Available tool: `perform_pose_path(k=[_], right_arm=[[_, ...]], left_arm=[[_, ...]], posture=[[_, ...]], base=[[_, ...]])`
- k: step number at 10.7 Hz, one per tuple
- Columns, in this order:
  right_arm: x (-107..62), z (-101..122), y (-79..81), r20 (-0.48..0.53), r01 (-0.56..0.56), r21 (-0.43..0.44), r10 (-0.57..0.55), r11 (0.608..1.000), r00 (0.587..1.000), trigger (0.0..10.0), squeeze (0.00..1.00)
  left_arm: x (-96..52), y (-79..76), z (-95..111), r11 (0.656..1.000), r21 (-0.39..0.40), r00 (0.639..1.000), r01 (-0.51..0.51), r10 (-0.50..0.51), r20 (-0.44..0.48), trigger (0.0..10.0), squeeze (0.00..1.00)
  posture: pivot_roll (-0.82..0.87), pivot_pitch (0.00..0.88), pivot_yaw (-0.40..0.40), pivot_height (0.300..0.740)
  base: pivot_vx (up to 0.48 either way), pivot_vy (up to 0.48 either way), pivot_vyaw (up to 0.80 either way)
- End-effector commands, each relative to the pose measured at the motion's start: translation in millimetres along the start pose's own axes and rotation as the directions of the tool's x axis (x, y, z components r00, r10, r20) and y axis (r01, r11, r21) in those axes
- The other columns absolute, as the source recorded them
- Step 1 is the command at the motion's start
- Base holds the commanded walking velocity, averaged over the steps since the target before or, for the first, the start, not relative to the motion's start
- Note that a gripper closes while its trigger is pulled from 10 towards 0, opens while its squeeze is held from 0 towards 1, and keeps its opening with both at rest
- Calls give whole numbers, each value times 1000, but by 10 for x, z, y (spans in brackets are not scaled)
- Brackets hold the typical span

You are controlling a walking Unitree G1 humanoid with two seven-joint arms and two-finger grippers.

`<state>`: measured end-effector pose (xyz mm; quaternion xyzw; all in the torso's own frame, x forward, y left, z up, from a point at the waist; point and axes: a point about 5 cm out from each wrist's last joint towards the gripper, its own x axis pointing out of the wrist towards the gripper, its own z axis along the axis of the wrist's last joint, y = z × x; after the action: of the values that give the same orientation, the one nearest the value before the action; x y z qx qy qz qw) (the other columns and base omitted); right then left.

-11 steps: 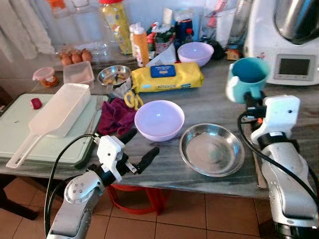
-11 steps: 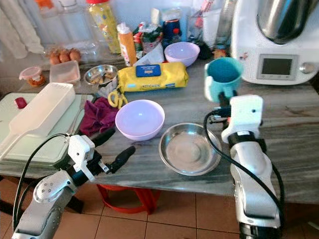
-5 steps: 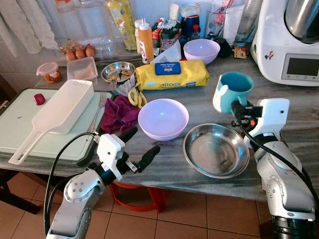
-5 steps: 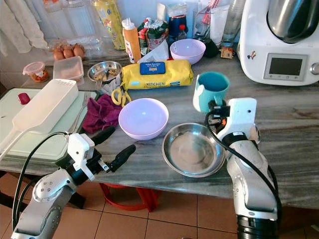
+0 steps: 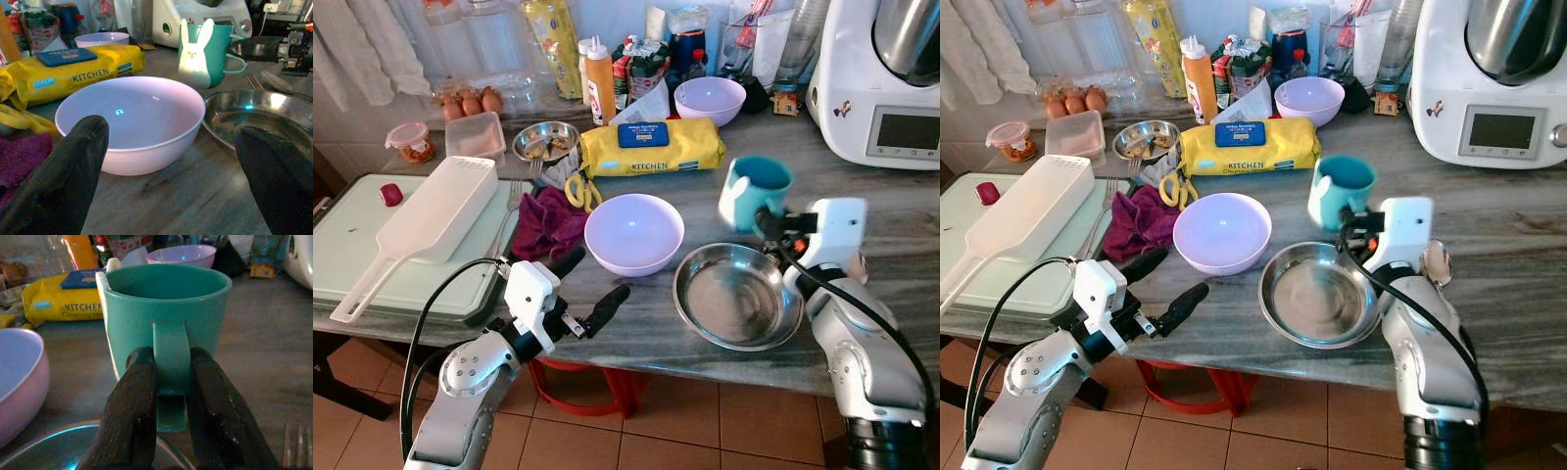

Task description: Setting the table

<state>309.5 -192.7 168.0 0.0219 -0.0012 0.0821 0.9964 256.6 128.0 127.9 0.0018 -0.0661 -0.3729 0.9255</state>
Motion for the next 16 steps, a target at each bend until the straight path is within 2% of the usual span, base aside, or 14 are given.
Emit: perform_pose_path(k=[1, 6, 7, 8, 10, 13, 15, 16], right_arm=[[29, 16, 24, 3, -18, 21, 18, 1000, 1000, 10000, 0], [19, -142, -11, -48, -48, -30, 47, 998, 998, 10000, 0], [12, -158, -24, -53, -48, -44, 45, 998, 998, 10000, 639], [10, -152, -27, -46, -52, -74, 48, 996, 998, 10000, 1000], [14, -61, -7, -1, -47, -125, 47, 991, 999, 10000, 1000], [-51, -10, -27, 35, -19, -150, 24, 989, 999, 10000, 1000], [-69, 105, -46, 94, 15, -161, 0, 987, 996, 10000, 1000], [-69, 229, -9, 153, 27, -195, 3, 981, 988, 10000, 1000]], left_arm=[[-7, 14, -5, 1000, 2, 1000, -6, 6, -1, 10000, 0], [5, -10, -17, 1000, -2, 1000, -6, 6, -2, 10000, 0], [6, -14, -18, 1000, -2, 1000, -7, 7, -1, 10000, 0], [8, -17, -22, 1000, -3, 1000, -7, 7, 0, 10000, 0], [11, -17, -26, 1000, -3, 1000, -6, 6, 2, 10000, 0], [25, -19, -9, 1000, -4, 1000, -7, 7, 7, 10000, 0], [16, -18, -10, 1000, -3, 1000, -8, 8, 5, 10000, 0], [16, -11, -8, 1000, -3, 1000, -9, 9, 5, 10000, 0]], posture=[[-253, 104, 85, 740], [-255, 102, 79, 740], [-256, 101, 79, 740], [-257, 100, 80, 740], [-260, 100, 81, 740], [-262, 99, 78, 740], [-264, 98, 80, 740], [-264, 98, 81, 740]], base=[[0, 0, 0], [0, 0, 0], [0, 0, 0], [0, 0, 0], [0, 0, 0], [0, 0, 0], [0, 0, 0], [0, 0, 0]])
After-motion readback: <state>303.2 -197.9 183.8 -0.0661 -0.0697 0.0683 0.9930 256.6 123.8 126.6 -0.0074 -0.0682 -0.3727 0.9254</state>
